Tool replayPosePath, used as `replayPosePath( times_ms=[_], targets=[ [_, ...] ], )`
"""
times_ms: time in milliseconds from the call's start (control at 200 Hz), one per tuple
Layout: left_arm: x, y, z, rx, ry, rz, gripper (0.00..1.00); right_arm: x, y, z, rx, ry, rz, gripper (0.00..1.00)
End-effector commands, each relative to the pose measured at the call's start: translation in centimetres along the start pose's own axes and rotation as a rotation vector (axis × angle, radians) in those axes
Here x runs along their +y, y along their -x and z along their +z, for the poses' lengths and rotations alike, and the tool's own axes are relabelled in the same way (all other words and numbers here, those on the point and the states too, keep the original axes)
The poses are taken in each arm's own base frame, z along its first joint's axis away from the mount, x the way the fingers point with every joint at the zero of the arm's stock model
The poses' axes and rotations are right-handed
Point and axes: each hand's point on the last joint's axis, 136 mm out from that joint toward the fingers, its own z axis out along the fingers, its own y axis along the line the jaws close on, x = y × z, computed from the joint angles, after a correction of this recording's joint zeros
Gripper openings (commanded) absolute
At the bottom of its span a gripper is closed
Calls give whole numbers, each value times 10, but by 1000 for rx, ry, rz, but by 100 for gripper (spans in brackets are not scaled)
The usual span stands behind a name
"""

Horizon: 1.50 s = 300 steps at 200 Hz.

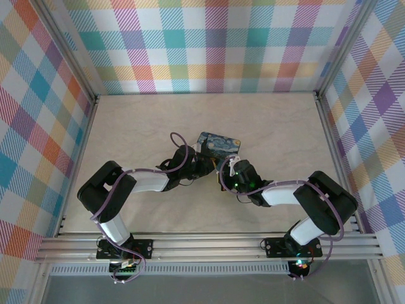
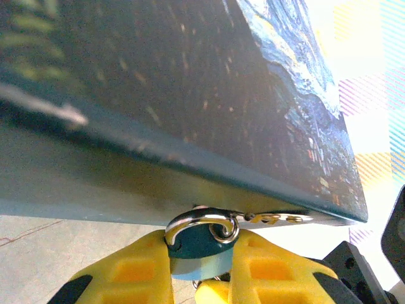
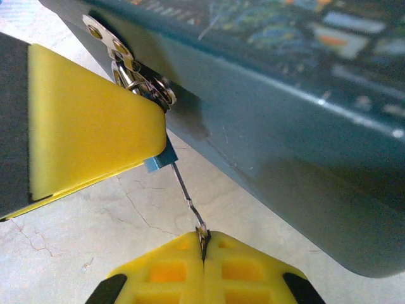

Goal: Unlock a padlock with a key

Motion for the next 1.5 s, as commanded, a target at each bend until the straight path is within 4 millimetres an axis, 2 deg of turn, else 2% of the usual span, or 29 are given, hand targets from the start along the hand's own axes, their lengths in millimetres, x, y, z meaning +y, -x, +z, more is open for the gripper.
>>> replayPosePath(
  times_ms=[0, 350, 705, 805, 1075, 1495],
  targets=[
    [-21, 0, 2, 6, -48, 17, 19, 13, 20, -1, -67, 36, -33, 0],
    [-24, -2, 2, 28, -45, 6, 19, 12, 30, -5, -106, 20, -60, 0],
    [-27, -3, 2, 59, -27, 6, 19, 0, 11, -15, -65, -17, -66, 0],
    [-29, -3, 3, 61, -34, 1, 19, -1, 11, -15, -67, -23, -72, 0],
    [-29, -4, 2, 64, -37, -7, 19, 6, 24, -11, -96, -7, -86, 0],
    [-27, -6, 5, 72, -31, -11, 19, 14, 24, -7, -93, 43, -91, 0]
  ],
)
